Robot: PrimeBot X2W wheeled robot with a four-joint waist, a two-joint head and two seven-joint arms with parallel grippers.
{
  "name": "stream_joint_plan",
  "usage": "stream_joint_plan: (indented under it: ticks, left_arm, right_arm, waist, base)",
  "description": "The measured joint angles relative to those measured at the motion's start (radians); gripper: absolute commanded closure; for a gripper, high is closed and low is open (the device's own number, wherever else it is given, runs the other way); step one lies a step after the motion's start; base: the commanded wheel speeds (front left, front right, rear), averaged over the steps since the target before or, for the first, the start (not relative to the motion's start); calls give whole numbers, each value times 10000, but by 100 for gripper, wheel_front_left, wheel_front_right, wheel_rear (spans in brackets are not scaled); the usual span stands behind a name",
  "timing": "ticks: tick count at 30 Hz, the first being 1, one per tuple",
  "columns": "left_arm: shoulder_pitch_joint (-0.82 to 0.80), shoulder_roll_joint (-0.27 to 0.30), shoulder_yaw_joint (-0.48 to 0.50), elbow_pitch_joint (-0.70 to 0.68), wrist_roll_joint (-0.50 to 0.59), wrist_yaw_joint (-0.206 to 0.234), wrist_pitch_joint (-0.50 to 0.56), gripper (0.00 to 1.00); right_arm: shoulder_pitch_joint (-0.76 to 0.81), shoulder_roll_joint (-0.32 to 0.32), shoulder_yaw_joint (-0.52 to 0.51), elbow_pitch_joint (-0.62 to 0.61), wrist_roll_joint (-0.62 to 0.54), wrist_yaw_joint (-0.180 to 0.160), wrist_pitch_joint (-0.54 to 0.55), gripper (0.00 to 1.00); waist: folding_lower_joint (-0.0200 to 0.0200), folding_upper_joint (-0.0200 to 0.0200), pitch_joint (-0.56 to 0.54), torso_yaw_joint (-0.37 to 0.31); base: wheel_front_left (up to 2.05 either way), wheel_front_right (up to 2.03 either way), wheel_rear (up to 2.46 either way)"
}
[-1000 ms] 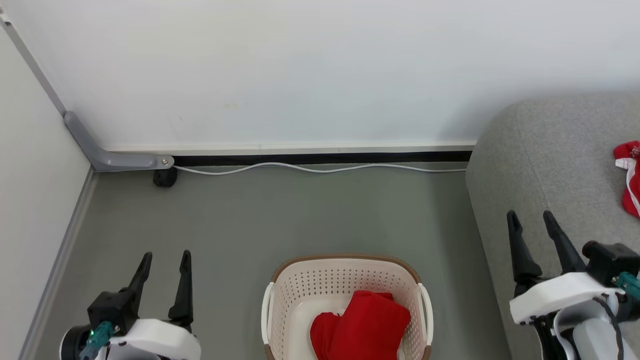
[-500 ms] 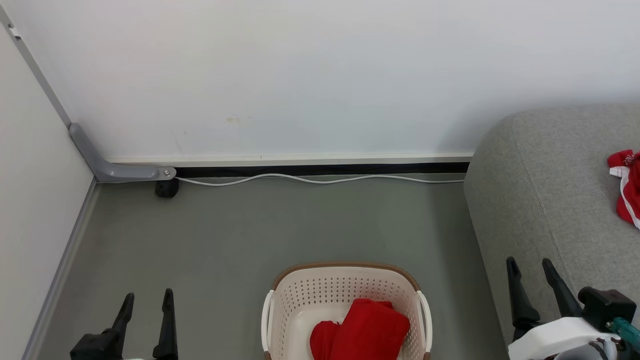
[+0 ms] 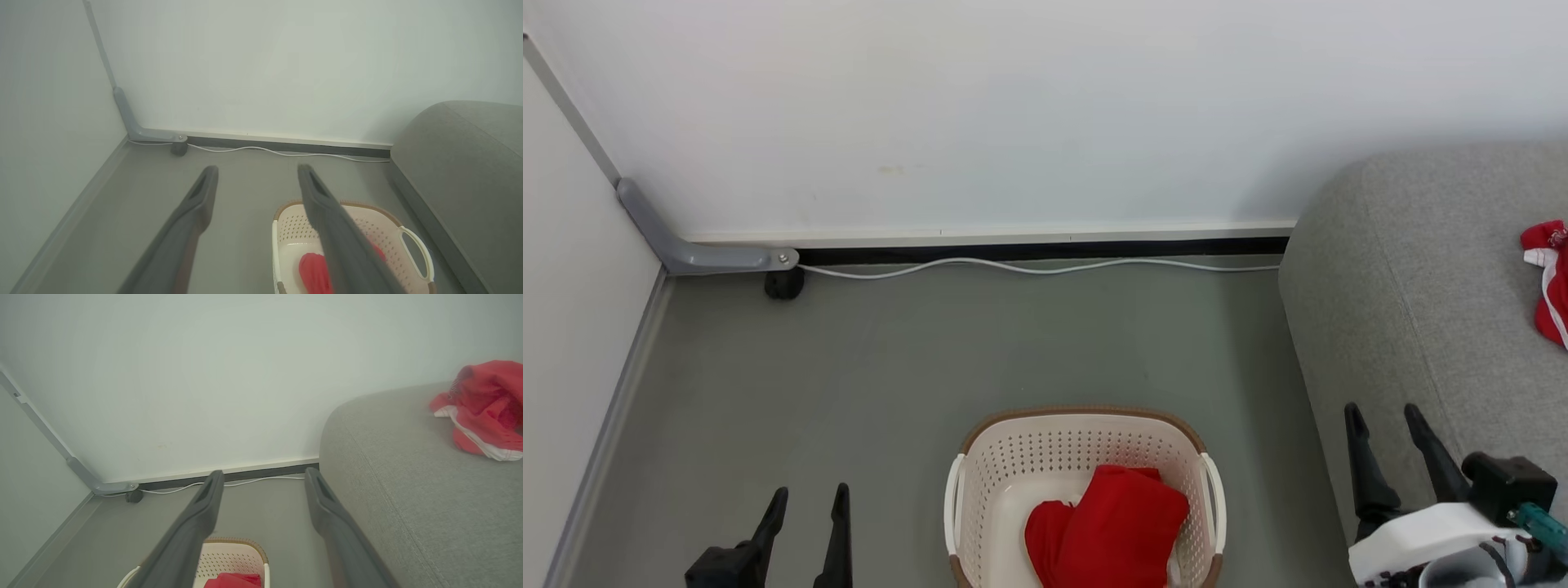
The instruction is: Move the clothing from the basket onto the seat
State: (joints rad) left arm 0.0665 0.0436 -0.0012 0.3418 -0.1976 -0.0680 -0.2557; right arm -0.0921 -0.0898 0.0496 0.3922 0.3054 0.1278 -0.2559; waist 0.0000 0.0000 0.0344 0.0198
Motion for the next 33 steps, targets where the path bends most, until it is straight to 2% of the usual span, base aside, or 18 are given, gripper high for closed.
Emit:
stream_joint_plan:
  ticks: [10,20,33]
  left_arm:
    - [-1189,6,-1147,570,-527,255,0,0]
    - [-3511,-8,-2679,1756,-1216,487,0,0]
    - [-6603,-27,-4004,3831,-1595,512,0,0]
  right_arm:
    - [-1300,-290,384,-922,-157,0,0,0]
    - [-2835,-685,740,-1885,-132,0,0,0]
    - [-4685,-587,1258,-2915,-48,0,-2,0]
  waist:
    - [0,0,1393,-241]
    - [0,0,3621,-589]
    - [0,0,6524,-1335]
  base:
    - [0,0,0]
    - [0,0,0]
    - [0,0,0]
